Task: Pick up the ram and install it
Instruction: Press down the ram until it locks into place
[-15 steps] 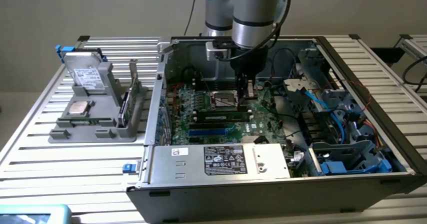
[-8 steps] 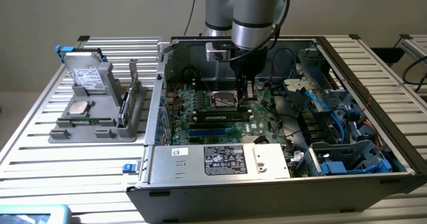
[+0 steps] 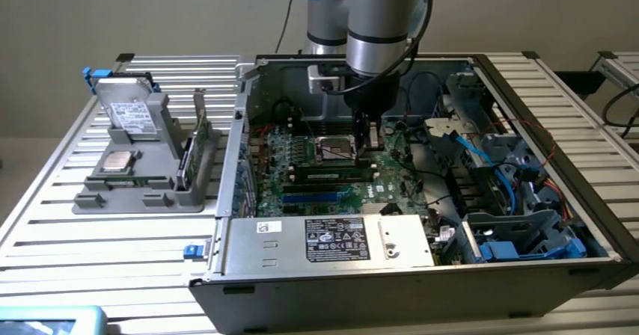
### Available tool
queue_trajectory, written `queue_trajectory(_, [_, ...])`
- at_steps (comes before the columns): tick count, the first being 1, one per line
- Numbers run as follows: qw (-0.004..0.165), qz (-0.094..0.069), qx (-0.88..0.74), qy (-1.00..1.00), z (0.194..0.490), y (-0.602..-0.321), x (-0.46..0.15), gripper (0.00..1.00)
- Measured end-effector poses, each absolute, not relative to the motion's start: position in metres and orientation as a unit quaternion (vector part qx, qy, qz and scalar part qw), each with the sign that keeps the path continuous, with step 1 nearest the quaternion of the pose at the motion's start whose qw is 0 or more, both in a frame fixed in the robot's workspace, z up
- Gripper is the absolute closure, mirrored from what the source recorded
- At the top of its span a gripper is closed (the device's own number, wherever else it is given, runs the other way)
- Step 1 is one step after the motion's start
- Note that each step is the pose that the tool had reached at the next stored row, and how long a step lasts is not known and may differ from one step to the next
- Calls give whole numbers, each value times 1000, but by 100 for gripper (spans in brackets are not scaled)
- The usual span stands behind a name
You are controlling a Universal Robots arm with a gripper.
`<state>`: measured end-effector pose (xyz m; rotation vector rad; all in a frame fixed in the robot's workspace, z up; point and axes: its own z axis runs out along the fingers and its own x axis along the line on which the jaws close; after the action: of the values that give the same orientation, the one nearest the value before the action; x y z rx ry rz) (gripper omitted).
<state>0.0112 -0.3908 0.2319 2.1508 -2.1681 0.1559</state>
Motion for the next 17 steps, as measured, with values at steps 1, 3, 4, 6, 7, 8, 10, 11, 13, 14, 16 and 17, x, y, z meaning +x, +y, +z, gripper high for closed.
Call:
queue_trajectory(1, [42,51,703,-708,232,-391,11,89])
queue_trajectory(3, [41,51,703,-708,231,-391,11,89])
queue_trajectory(4, [41,51,703,-708,231,-391,11,89])
queue_trajectory(6, [41,51,703,-708,230,-391,10,89])
queue_trajectory(7, [41,51,703,-708,230,-391,10,89])
queue_trajectory(8, [41,51,703,-708,229,-391,10,89])
queue_trajectory(10, [41,51,703,-708,229,-391,10,89])
queue_trajectory(11, [41,51,703,-708,228,-391,10,89])
queue_trajectory(13, [41,51,703,-708,228,-391,10,89])
queue_trajectory(14, [41,51,703,-708,227,-391,10,89])
queue_trajectory(16, [41,51,703,-708,227,-391,10,89])
queue_trajectory(17, [41,51,703,-708,226,-391,10,89])
